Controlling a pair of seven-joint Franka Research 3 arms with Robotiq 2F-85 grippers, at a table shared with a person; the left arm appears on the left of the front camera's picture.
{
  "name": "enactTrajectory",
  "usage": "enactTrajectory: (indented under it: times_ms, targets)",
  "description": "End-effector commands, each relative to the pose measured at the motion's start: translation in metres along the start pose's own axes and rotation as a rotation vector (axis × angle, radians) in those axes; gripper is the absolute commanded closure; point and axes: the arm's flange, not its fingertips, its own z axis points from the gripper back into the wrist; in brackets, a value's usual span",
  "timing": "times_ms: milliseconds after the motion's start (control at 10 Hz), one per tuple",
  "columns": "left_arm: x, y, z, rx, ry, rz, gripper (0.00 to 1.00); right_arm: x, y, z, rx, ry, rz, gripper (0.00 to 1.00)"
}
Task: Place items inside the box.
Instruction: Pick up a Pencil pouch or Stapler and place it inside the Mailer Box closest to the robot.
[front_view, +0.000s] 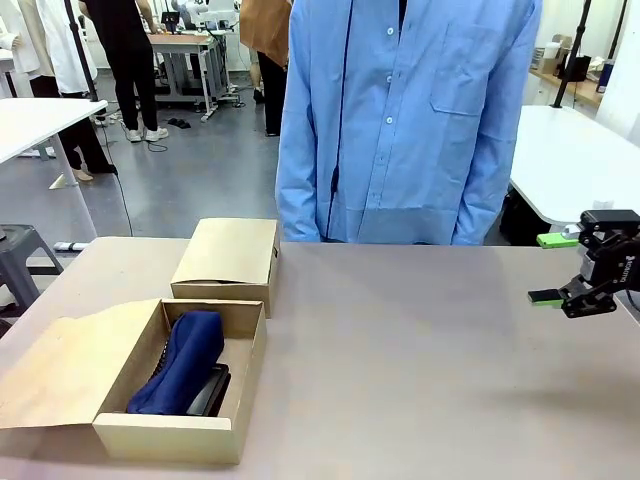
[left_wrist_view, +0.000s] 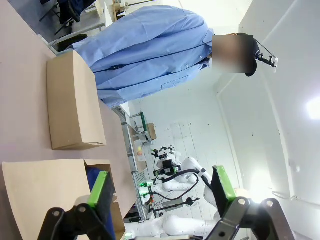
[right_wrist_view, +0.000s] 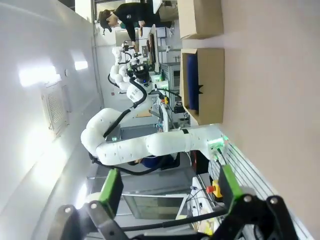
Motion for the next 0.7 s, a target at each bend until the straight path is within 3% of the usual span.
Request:
enactTrajectory:
  times_ms: [0,100,200,300,400,500,600]
  targets:
    - [0.000,0.000,0.000,0.000,0.000,0.000,0.00,0.000,0.000,0.000,0.000,0.000,0.000,0.00]
    - [0.003,0.003,0.001,0.056,-0.029,-0.017,0.00,-0.013,0.008,0.002,0.000,-0.022,-0.004,0.00]
    - [0.000,0.000,0.000,0.000,0.000,0.000,0.00,-0.037,0.028,0.010,0.006,-0.043,0.016,0.00]
    - [0.000,0.000,0.000,0.000,0.000,0.000,0.00,0.000,0.001,0.001,0.000,-0.002,0.002,0.00]
    - [0.001,0.002,0.002,0.020,-0.011,0.001,0.00,-0.020,0.015,0.009,-0.076,-0.079,0.059,0.00]
    - [-0.014,-0.023,0.013,-0.104,-0.026,-0.029,0.00,-0.033,0.028,0.010,-0.066,-0.090,0.146,0.00]
    - [-0.024,-0.036,0.018,-0.161,-0.013,-0.054,0.00,-0.021,0.023,0.006,-0.050,-0.061,0.117,0.00]
